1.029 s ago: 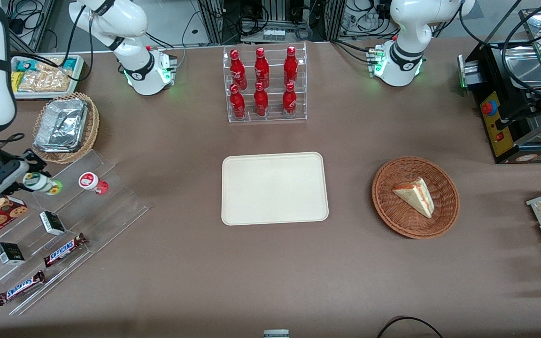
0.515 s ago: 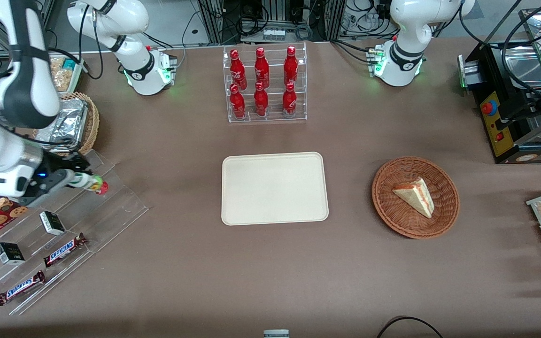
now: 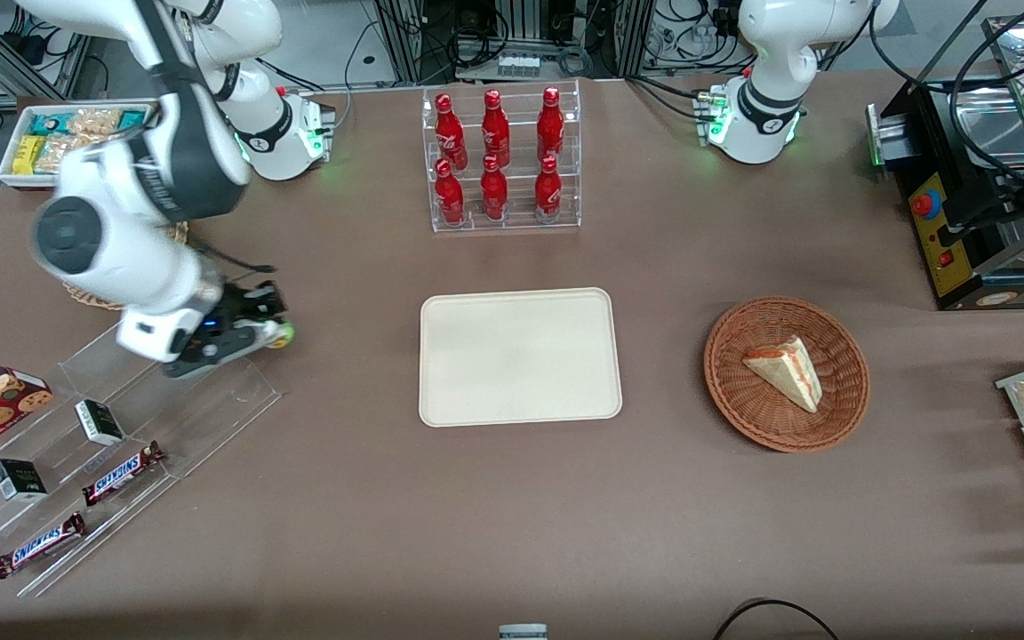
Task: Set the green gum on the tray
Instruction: 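Carry the held gum tub over to the cream tray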
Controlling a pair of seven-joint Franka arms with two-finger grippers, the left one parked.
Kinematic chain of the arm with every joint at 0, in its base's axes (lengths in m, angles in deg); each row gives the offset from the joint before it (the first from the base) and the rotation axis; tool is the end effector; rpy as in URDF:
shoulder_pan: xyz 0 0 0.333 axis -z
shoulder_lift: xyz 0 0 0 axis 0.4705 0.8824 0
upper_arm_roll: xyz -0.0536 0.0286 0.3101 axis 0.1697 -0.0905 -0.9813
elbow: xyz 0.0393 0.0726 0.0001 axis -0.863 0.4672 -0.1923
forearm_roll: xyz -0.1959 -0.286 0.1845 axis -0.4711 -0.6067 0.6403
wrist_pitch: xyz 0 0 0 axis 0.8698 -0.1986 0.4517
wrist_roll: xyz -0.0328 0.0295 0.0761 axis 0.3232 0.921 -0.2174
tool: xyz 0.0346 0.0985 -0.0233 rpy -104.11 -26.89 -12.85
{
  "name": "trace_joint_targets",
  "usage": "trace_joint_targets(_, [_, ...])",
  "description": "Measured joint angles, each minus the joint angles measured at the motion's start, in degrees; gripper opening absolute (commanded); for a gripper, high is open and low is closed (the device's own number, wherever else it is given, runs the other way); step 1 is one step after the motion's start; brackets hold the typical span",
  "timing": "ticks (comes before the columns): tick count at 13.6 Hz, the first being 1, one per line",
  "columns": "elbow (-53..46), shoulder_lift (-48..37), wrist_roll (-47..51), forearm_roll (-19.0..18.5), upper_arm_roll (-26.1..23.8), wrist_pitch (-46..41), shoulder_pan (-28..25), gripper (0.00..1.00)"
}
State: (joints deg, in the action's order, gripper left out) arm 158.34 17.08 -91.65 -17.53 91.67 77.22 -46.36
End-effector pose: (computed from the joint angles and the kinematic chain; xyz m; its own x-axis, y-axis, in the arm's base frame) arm 0.5493 0.1660 0.4347 0.9527 0.2848 -0.1059 0.2794 -0.9581 -0.0625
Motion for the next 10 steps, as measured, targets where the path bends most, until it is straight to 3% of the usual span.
trace_joint_targets(4, [-6.2,6.9,17.6,0.0,-0.1,1.7,-8.8,0.00])
trace_joint_targets(10, [-15.6,19.0,36.9,0.1,0.0,8.0,-17.6,0.00])
